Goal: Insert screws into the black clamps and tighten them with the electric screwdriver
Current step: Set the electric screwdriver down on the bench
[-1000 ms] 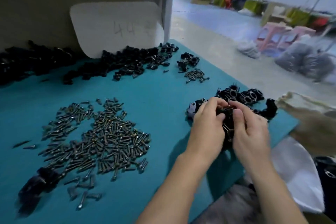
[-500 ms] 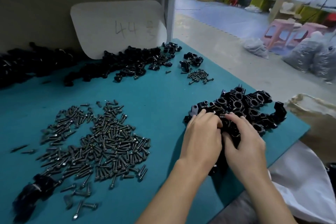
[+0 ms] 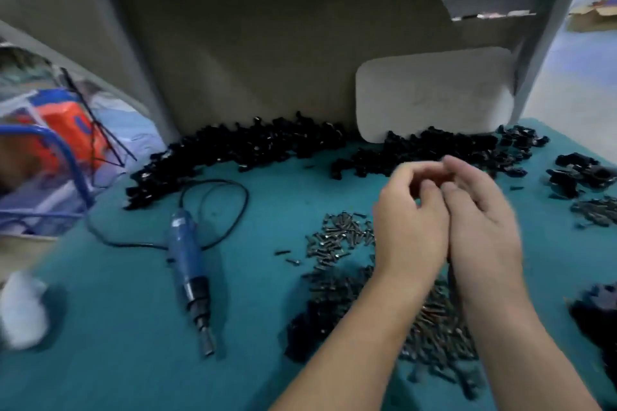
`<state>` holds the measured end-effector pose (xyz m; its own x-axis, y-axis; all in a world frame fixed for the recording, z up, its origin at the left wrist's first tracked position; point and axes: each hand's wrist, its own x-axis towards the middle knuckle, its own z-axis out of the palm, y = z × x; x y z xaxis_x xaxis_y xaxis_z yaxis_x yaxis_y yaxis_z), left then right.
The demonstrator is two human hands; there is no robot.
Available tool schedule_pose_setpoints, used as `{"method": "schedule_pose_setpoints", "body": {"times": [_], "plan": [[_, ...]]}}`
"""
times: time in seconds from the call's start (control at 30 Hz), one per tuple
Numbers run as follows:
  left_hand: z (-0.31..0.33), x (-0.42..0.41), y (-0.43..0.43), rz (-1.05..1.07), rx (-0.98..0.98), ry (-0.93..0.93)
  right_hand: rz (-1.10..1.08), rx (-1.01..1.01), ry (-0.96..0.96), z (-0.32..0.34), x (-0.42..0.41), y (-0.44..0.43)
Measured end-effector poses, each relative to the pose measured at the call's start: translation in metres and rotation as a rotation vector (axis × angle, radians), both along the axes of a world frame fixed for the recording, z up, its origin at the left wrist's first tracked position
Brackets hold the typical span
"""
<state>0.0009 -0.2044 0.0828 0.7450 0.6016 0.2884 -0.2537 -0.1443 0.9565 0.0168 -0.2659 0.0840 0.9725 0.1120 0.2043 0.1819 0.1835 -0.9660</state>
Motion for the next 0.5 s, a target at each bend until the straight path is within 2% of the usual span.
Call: {"method": "schedule_pose_setpoints", "body": {"times": [0.13,0.27,0.37,0.5], "plan": [[0.01,-0.01,0.12,0.3,-0.051,0.07,0.279,-0.013,0.143,0.01,0.001,0.127],[-0.009,-0.011,0.224,0.481,-0.144,0.238,0.478,-0.099,0.277,-0.007,0.006,0.238],[-0.029,0.002,0.287,0.508,-0.181,0.349,0.472,-0.177,0.339,-0.026,0.018,0.299],[-0.05,0.037,0.348,0.507,-0.132,0.475,0.448,-0.303,0.346,-0.049,0.062,0.364]]}}
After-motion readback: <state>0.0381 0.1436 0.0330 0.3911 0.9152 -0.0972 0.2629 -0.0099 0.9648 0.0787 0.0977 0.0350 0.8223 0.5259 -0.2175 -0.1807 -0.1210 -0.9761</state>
